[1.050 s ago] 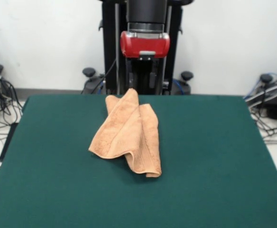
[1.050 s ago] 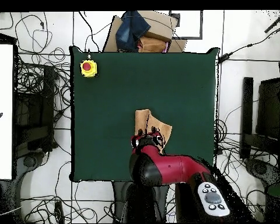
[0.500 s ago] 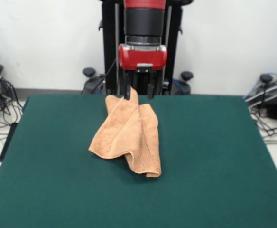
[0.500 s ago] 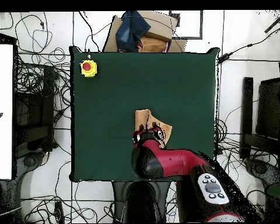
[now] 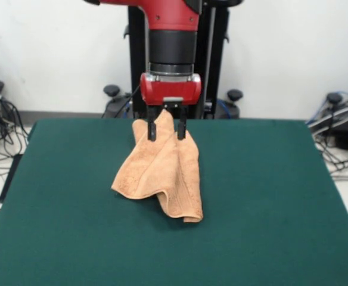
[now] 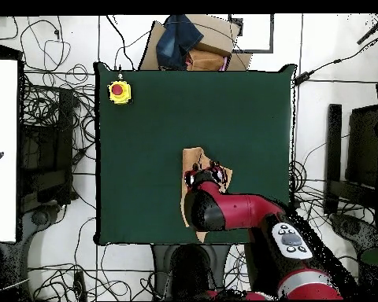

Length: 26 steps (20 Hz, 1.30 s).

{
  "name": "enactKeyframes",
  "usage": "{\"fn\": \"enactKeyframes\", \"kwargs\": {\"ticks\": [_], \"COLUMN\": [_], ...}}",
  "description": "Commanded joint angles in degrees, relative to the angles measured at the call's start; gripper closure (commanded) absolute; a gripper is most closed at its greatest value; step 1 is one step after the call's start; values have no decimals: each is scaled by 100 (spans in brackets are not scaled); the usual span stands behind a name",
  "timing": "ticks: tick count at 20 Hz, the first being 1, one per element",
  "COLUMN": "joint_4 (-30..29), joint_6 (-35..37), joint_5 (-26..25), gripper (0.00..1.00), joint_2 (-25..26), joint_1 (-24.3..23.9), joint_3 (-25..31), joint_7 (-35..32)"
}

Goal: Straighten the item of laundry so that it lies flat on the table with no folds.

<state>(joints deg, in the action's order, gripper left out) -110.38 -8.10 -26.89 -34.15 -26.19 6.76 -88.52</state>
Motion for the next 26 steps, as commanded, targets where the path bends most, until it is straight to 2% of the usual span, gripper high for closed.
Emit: {"fn": "enactKeyframes", "kwargs": {"ticks": [1, 7, 12, 14, 17, 26], "joint_4": [257, 176, 332, 680, 1031, 1169], "joint_6": [-44, 330, 545, 626, 689, 960], "joint_5": [-86, -249, -176, -174, -177, -627], "gripper": [0, 0, 0, 0, 0, 0], "joint_2": [53, -47, -20, 329, 547, 908], "joint_1": [95, 106, -118, -278, -444, -1038], "joint_3": [435, 807, 763, 678, 573, 1248], "joint_7": [-745, -489, -432, -335, -247, 144]}}
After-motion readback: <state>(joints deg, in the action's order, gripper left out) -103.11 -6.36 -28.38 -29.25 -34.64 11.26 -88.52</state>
